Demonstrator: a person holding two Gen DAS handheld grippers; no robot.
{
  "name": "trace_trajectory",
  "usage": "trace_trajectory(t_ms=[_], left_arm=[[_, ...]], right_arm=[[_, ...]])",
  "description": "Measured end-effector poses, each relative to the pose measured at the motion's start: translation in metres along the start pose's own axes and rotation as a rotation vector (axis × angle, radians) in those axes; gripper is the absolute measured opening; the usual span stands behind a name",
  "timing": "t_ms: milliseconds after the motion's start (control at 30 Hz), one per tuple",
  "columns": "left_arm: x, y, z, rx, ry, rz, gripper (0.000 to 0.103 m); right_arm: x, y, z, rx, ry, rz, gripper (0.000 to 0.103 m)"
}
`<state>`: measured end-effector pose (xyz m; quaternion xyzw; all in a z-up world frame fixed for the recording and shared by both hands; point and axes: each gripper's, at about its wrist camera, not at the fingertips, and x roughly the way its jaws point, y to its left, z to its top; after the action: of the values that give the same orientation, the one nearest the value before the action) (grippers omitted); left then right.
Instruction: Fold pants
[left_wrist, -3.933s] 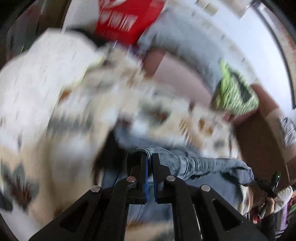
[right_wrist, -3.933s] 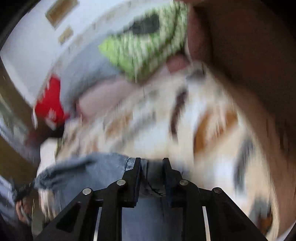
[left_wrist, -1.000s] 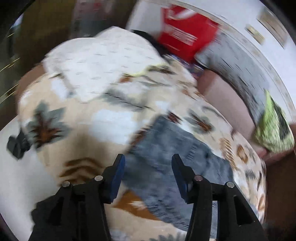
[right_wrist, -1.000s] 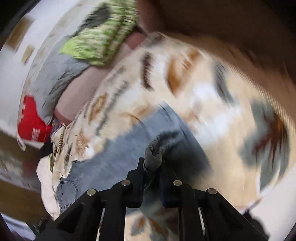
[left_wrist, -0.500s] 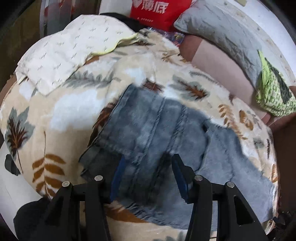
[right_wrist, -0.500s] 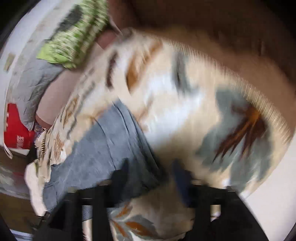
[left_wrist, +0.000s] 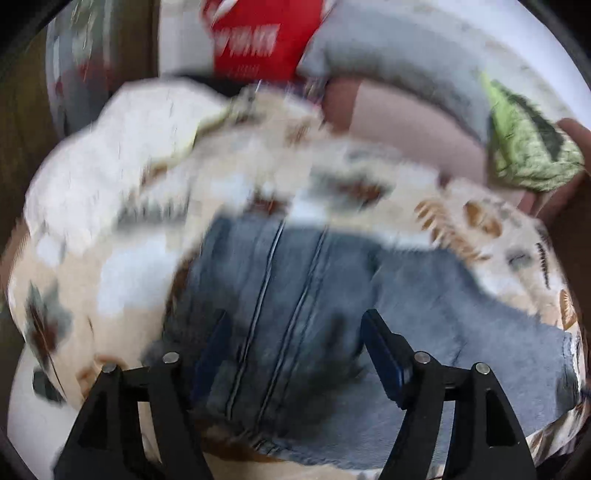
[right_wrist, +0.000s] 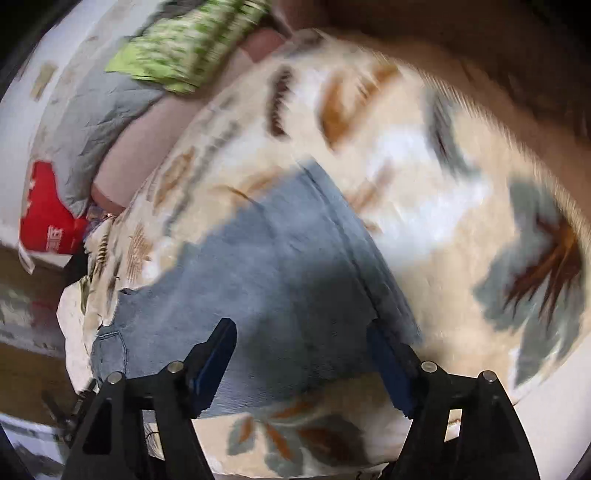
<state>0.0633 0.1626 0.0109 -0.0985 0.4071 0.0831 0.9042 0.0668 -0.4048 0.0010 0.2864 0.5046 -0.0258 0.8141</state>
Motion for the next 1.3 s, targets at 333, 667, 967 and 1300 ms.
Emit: trace_trajectory(t_ms=[333, 667, 967, 1300], left_arm=[[0.053, -0.020, -0.023, 0.124, 0.088, 0.026, 0.078], [0.052, -0.022, -0.031, 0.132, 0.059, 0.024, 0.080], [-0.001, -0.009, -0.012, 0.020, -0.099, -0.035, 0.080], [0.054, 0.012, -0.026, -0.022, 0.094, 0.053, 0.082]], right_arm=[[0.104, 0.213, -0.016, -0.401, 0.340, 0.396, 0.077], [0.187, 0.219, 0.030, -0.179, 0.238, 0.386, 0.074], [0.114, 0.195, 0.019, -0.322, 0.220, 0.364, 0.077], [0.219, 0.337, 0.012, -0.651, 0.351, 0.260, 0.067]])
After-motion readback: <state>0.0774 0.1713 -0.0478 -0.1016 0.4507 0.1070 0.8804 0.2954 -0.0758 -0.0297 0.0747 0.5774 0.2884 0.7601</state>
